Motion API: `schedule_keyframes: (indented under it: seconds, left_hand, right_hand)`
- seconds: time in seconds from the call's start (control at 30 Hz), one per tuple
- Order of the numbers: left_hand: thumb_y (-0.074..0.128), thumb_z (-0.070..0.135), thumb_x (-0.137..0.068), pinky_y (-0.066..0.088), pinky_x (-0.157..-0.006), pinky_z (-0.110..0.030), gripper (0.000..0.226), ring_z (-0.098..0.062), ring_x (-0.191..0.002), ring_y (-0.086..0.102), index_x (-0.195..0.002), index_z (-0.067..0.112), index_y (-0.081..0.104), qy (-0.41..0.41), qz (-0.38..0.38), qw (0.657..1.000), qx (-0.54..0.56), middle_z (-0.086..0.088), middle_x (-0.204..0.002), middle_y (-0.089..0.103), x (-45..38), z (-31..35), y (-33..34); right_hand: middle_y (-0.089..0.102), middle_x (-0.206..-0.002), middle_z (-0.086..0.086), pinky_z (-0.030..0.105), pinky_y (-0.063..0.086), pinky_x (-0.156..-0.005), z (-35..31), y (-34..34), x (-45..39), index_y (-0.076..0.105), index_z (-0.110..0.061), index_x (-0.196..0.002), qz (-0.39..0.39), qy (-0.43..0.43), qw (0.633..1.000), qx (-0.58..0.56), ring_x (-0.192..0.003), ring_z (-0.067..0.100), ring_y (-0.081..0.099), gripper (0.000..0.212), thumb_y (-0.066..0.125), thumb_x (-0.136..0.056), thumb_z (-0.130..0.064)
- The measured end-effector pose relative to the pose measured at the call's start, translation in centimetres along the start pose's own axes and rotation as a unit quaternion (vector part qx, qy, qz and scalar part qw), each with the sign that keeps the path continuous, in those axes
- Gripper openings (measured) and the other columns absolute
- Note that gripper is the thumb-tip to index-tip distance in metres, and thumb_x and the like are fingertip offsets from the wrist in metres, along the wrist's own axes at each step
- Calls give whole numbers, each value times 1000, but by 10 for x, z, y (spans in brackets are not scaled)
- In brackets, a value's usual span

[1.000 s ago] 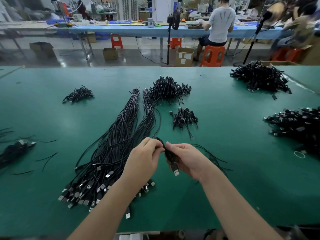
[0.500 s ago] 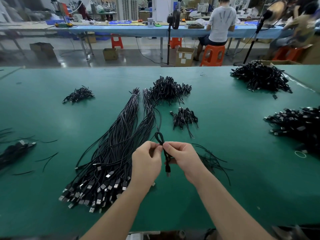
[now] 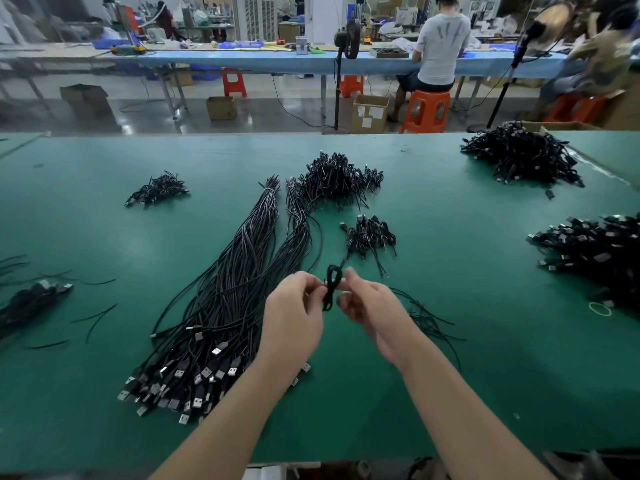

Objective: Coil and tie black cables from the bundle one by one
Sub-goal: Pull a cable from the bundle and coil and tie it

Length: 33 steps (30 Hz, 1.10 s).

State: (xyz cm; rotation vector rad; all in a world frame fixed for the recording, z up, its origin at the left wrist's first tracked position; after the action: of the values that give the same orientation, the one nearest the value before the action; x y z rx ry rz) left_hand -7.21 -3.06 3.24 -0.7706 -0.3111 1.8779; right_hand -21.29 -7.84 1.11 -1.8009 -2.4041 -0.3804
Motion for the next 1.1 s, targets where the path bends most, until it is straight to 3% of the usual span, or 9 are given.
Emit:
schedule_keyframes:
  seconds: [0.07, 0.13, 0.23, 0.4, 0.53, 0.63, 0.73, 0.97, 1.1]
  left_hand:
    - [62, 5, -95, 51, -57, -30, 9, -18, -63, 59, -87, 7, 65, 172, 20, 982, -81, -1, -85, 63, 3, 5, -2]
    - [60, 7, -94, 48, -45, -32, 11, -21, -54, 55, -85, 6, 66, 289, 32, 944, -153, -3, -83, 62, 7, 6, -1]
    - [62, 8, -92, 45, -42, -31, 11, -19, -50, 52, -82, 7, 66, 324, 44, 929, -174, -2, -81, 63, 7, 3, -1]
    - [63, 5, -93, 50, -49, -29, 9, -19, -60, 61, -86, 3, 68, 259, 83, 956, -111, -3, -85, 65, 10, -2, 2]
    - [66, 2, -93, 49, -70, -18, 6, -12, -76, 63, -93, 7, 68, 62, 84, 994, 11, 3, -87, 67, 16, -2, 8]
    - [66, 10, -95, 45, -57, -16, 10, -3, -56, 58, -87, 15, 69, -128, 51, 981, 133, 10, -68, 65, 14, -4, 15]
    - [65, 11, -97, 44, -43, -24, 14, -12, -39, 51, -85, 15, 72, -244, 18, 939, 241, 5, -56, 61, 10, -3, 18]
    - [69, 19, -94, 41, -47, -27, 11, -11, -46, 49, -83, 20, 71, -160, -30, 964, 209, 11, -55, 60, 3, -11, 12]
    - [74, 35, -90, 52, -62, -26, 7, -4, -66, 60, -90, 29, 71, -137, -66, 979, 134, 14, -78, 71, 2, -21, 13]
  right_hand:
    - [62, -66, 2, 24, 42, -57, -4, -5, -2, 70, -12, -90, 9, 64, 998, -24, -57, 13, 52, 43, 57, -96, -53]
    - [63, -69, 3, 21, 41, -54, -6, -7, 0, 73, -16, -80, -32, 99, 994, 20, -57, 12, 52, 46, 63, -89, -60]
    - [62, -74, 3, 21, 41, -55, -9, -4, 3, 73, -21, -72, -103, 95, 990, 30, -60, 12, 50, 38, 66, -89, -54]
    - [52, -68, 0, 23, 41, -57, -12, 1, 4, 74, -17, -78, -98, 32, 995, -13, -59, 10, 47, 24, 64, -96, -30]
    - [58, -80, 11, 27, 47, -71, -10, 5, 4, 77, -6, -97, -92, -22, 995, -12, -70, 18, 50, 19, 63, -97, -20]
    - [62, -88, 6, 25, 45, -71, -8, 8, 4, 78, -12, -103, -49, -105, 992, 50, -74, 14, 51, 16, 63, -97, -12]
    - [63, -86, -3, 19, 46, -66, -5, 6, 3, 79, -19, -99, -24, -148, 987, 65, -70, 6, 53, 17, 64, -96, -11]
    - [73, -85, 9, 25, 57, -70, 2, 0, 0, 81, -20, -90, -16, -79, 996, -25, -73, 13, 63, 15, 67, -93, -15]
    - [72, -84, 11, 29, 58, -71, 7, -5, -4, 75, -5, -97, -10, -56, 996, -66, -73, 17, 66, 16, 71, -88, -17]
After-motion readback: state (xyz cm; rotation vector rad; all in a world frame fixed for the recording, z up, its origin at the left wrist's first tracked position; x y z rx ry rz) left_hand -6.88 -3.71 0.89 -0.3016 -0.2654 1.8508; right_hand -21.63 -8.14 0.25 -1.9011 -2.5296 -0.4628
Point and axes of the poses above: each hand's wrist, its own x-axis away from the middle knuckle, its own y-axis out of the palm, z = x × y, the point moved 2 cm from there along -x, towards the middle knuckle
